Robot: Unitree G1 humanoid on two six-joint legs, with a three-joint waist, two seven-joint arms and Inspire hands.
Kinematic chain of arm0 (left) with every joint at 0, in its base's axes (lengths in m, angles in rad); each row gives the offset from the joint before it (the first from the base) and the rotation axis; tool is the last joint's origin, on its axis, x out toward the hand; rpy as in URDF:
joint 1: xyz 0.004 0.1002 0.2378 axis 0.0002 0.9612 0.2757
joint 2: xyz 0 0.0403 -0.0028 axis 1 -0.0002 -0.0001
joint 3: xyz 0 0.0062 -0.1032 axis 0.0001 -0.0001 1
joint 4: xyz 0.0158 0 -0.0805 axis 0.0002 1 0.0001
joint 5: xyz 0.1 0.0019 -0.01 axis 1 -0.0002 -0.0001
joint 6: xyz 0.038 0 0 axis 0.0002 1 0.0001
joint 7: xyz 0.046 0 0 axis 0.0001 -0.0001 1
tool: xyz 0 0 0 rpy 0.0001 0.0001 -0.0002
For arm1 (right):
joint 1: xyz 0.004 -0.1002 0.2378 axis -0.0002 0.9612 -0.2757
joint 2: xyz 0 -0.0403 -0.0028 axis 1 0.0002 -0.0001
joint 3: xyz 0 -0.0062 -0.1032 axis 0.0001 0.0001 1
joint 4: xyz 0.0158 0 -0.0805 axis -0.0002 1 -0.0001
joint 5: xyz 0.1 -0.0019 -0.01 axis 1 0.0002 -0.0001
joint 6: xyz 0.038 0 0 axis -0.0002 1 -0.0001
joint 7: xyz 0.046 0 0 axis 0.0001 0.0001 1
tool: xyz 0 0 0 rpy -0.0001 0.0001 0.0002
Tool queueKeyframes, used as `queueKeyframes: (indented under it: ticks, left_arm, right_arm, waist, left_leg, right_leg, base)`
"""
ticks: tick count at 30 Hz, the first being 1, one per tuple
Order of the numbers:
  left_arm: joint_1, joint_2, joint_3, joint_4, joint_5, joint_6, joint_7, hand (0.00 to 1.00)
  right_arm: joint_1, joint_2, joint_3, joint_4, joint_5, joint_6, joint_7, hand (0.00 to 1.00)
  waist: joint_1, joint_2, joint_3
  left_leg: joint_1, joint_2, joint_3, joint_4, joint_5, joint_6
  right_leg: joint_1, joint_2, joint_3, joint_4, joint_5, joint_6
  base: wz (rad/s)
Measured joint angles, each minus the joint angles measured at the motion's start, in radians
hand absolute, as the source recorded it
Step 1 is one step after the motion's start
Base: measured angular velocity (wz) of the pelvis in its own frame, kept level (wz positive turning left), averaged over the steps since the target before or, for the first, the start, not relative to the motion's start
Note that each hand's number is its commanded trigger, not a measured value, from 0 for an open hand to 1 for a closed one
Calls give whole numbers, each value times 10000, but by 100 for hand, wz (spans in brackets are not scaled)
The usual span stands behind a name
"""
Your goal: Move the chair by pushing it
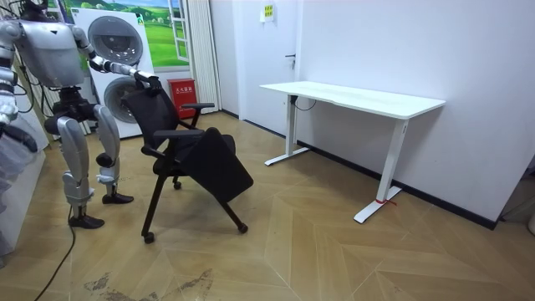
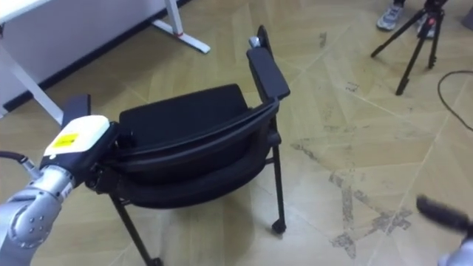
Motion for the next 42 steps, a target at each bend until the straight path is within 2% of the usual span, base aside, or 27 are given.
queueKeyframes:
  ticks: [2,4,9,13,18,20,21,22,23,24,25,26,27,28,31,37,42]
  left_arm:
    - [-4,-6,-3,-16,87,-56,-8,100]
    - [-9,48,-6,-89,74,-187,-73,100]
    - [-24,85,-2,-122,4,-613,-86,100]
    - [-25,307,-36,-127,-282,-879,-209,100]
    - [-104,346,-37,-165,-382,-1285,-331,100]
    - [-113,382,-56,-157,-411,-1454,-342,100]
    - [-116,484,-129,-146,-503,-1449,-331,100]
    - [-114,770,-113,-156,-698,-1474,-317,100]
    - [-116,903,-88,-131,-828,-1495,-306,100]
    - [-105,1056,-97,-114,-924,-1435,-304,100]
    - [-108,1185,-132,-105,-1061,-1380,-321,100]
    - [-120,1223,-138,-107,-1128,-1365,-331,100]
    - [-180,1257,-201,-132,-1133,-1352,-339,100]
    - [-343,1294,-366,-135,-1122,-1357,-336,100]
    - [-444,1343,-548,-124,-1131,-1404,-328,100]
    - [-444,1427,-704,-88,-1229,-1386,-256,100]
    - [-445,1484,-703,-87,-1229,-1371,-245,100]
  right_arm:
    - [-8,-46,247,-932,-952,-63,-43,0]
    - [2,-50,397,-1817,-1977,-283,-74,0]
    - [-18,-147,702,-3096,-3617,-370,-82,0]
    - [-83,-189,1304,-3909,-4388,-635,13,0]
    - [-164,-270,1563,-4447,-5018,-915,94,0]
    - [-165,-503,1898,-4652,-5240,-989,291,0]
    - [-167,-605,2112,-4788,-5400,-1154,514,0]
    - [-167,-663,2350,-5021,-5461,-1324,759,0]
    - [-178,-756,2469,-5168,-5478,-1424,855,0]
    - [-179,-1004,2744,-5365,-5489,-1527,941,0]
    - [-180,-1129,2972,-5449,-5496,-1506,1016,0]
    - [-179,-1173,3076,-5455,-5484,-1501,1067,0]
    - [-178,-1243,3192,-5478,-5489,-1501,1209,0]
    - [-182,-1285,3226,-5537,-5485,-1506,1326,0]
    - [-384,-1357,3555,-5639,-5488,-1571,1591,0]
    - [-398,-1606,4233,-5663,-5545,-1497,2196,0]
    - [-393,-1712,4399,-5662,-5649,-1499,2623,0]
  waist:
    - [13,-80,-4]
    - [107,-139,17]
    - [464,-144,23]
    - [578,-152,42]
    - [771,-154,61]
    - [900,-80,116]
    - [1003,42,196]
    - [1215,9,223]
    - [1253,14,253]
    - [1050,96,210]
    - [832,106,217]
    - [754,73,237]
    - [729,8,243]
    - [759,-59,245]
    - [854,-150,195]
    - [869,-151,193]
    - [978,-153,194]
  left_leg:
    - [53,8,-15,-17,0,-1]
    - [63,9,-22,-19,0,-1]
    - [74,10,-53,-88,0,-1]
    - [203,14,-179,-192,1,-2]
    - [206,10,-380,-294,2,-2]
    - [353,114,-507,-417,6,-4]
    - [457,322,-1160,-436,20,-15]
    - [432,397,-1903,-397,13,-31]
    - [368,391,-2070,-338,-17,-78]
    - [192,430,-1987,-333,-27,-264]
    - [188,441,-1494,-443,-11,-293]
    - [195,469,-1187,-470,-6,-294]
    - [227,517,-580,-455,27,-294]
    - [279,533,-382,-467,42,-281]
    - [307,465,-403,-462,40,-280]
    - [419,459,-397,-481,40,-280]
    - [414,479,-394,-463,40,-280]
  right_leg:
    - [40,5,-27,0,0,0]
    - [49,5,-22,-9,1,0]
    - [-8,0,-49,-18,4,6]
    - [72,10,-81,-13,4,7]
    - [60,12,-311,9,5,7]
    - [-91,81,-367,325,3,8]
    - [-492,221,-375,990,-143,23]
    - [-953,367,156,549,-15,-148]
    - [-1107,391,176,214,333,-375]
    - [-904,381,-303,159,548,-364]
    - [-850,389,-496,193,549,-365]
    - [-784,402,-450,171,549,-365]
    - [-735,438,-297,160,546,-361]
    - [-733,462,-295,156,545,-359]
    - [-665,503,-300,-7,562,-339]
    - [-540,496,-308,-22,566,-333]
    - [-557,518,-326,-27,565,-333]
  base:
    - [-2]
    - [0]
    - [-6]
    - [0]
    - [7]
    - [-19]
    - [-48]
    - [-52]
    - [-11]
    - [43]
    - [66]
    - [49]
    - [34]
    - [21]
    - [-3]
    - [-1]
    - [-3]
